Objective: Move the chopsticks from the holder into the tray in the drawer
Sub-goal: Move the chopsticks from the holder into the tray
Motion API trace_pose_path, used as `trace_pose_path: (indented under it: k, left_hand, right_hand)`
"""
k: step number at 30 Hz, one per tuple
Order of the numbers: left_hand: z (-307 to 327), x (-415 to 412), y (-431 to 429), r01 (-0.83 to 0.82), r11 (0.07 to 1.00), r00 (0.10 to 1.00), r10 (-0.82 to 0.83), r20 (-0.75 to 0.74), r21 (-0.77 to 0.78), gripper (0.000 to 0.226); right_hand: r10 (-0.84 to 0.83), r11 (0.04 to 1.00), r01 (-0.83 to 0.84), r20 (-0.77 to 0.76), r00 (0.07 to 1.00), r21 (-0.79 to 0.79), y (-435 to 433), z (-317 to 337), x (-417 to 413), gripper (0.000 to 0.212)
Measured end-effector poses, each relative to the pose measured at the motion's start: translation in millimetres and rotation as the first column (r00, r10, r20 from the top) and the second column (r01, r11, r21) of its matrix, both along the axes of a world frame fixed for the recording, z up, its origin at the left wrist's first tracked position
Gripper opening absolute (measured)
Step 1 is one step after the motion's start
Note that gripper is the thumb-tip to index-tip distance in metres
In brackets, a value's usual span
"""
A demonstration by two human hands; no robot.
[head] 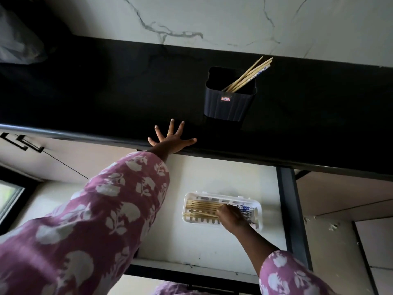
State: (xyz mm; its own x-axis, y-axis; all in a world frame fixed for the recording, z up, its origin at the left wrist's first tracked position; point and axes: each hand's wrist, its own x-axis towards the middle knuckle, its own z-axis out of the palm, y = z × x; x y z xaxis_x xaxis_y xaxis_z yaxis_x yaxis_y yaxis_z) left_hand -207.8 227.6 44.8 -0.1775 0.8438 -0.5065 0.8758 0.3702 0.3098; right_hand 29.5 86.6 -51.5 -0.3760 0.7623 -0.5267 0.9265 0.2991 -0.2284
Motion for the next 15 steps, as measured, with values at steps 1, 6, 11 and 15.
trace_pose_path:
  k: [1,6,11,15]
  left_hand:
    - [-0.2,-0.2,0.0,0.004,1.000,1.000,-0.004,-0.001,0.000,0.092]
    - [-3.2,-1.1,1.1,-0.002,1.000,1.000,0.002,-0.006,0.001,0.092]
    - [-4.6,-1.2,1.8,0.003,1.000,1.000,-0.003,-0.015,-0.004,0.092]
    - [-4.5,-1.4,2.1,0.010,1.000,1.000,-0.010,-0.014,-0.014,0.092]
  right_hand:
    - [0.000,1.000,0.000,-0.002,1.000,0.009,-0.6,-1.4,-1.5,0.020]
    - [0.037,0.999,-0.037,0.002,0.999,0.039,-2.6,-1.0,-17.0,0.023]
    - [0.038,0.999,-0.038,0.003,0.999,0.011,-5.4,-5.0,-19.4,0.021]
    - [0.049,0.997,-0.047,-0.026,0.998,0.054,-5.5,-10.9,-13.0,0.034]
